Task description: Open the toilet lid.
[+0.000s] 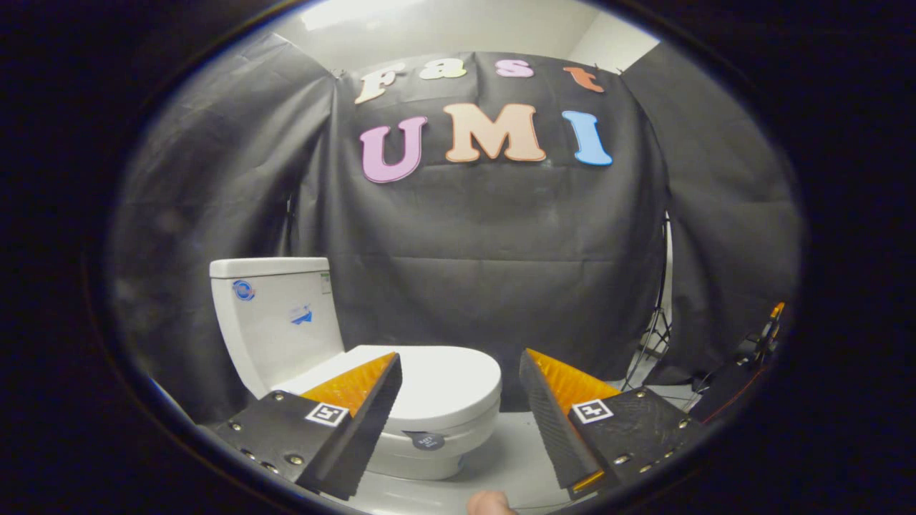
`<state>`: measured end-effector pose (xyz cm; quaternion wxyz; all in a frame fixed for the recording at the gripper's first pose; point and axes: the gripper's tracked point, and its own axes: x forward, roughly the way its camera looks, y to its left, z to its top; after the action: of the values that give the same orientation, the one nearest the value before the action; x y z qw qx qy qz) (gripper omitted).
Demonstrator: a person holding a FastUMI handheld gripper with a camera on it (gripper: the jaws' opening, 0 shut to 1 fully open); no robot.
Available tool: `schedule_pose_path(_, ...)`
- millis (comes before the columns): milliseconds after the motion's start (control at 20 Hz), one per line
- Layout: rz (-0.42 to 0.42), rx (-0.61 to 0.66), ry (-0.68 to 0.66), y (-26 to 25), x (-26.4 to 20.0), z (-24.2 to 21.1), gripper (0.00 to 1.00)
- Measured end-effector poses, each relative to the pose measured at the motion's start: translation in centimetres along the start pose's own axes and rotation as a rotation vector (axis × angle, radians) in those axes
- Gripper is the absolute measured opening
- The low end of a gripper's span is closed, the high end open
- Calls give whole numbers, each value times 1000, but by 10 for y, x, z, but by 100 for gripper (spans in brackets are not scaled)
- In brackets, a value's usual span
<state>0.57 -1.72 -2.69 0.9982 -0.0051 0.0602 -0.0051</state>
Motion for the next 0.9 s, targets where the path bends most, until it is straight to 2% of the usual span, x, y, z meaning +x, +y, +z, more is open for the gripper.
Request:
schedule_pose_path(400, -53, 21, 47, -3, 32, -16, 98)
schedule_pose_path(600, -83, 46, 176, -12, 48, -64, 98)
schedule_pose_path(900, -79, 84, 344, 0, 68, -114, 99)
